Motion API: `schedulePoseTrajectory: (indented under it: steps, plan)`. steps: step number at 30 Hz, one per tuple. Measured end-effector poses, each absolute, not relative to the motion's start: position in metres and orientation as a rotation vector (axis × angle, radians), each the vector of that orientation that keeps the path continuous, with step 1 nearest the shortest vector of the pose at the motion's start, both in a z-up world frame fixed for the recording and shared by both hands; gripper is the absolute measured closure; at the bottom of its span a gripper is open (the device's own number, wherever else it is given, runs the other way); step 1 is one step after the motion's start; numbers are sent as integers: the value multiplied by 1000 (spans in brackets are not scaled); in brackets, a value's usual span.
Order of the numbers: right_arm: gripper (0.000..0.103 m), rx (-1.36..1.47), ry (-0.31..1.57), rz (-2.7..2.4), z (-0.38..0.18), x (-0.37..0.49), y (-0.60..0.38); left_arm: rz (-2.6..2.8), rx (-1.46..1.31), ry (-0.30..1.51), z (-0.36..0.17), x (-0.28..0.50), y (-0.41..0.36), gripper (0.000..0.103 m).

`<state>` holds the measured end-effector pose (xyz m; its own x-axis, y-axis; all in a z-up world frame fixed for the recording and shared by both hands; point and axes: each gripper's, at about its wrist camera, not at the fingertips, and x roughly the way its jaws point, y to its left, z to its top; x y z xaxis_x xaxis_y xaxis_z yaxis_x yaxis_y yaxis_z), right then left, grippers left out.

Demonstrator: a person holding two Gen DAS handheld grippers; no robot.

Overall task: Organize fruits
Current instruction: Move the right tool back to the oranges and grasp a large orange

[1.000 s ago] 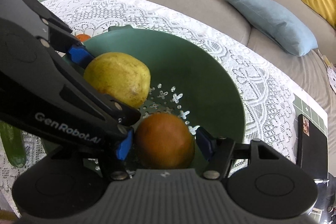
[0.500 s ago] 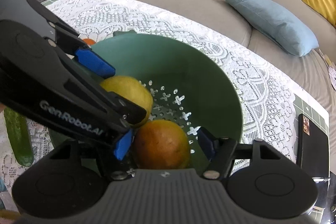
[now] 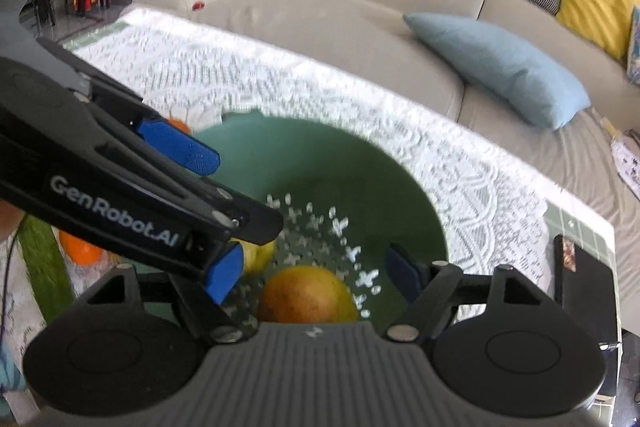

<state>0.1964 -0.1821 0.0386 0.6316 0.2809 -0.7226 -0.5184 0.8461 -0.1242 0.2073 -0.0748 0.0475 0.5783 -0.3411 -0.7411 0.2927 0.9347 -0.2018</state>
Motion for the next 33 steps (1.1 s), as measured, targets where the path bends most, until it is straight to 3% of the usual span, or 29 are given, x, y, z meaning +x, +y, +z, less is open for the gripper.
schedulePoseTrajectory:
  steps: [10,22,30,33]
  plan:
    - [24,-239,651,472,60,178,-166,-290,-64,765,74,177,-48,24]
    - [22,-97,662,585,66,171,-135,-212,-59,724,79,146,10,24]
    - [22,-160,661,662,64,159,-104,-198,-108,747,70,131,49,26]
    - [26,-216,646,696,63,151,-93,-191,-114,767,65,129,57,30]
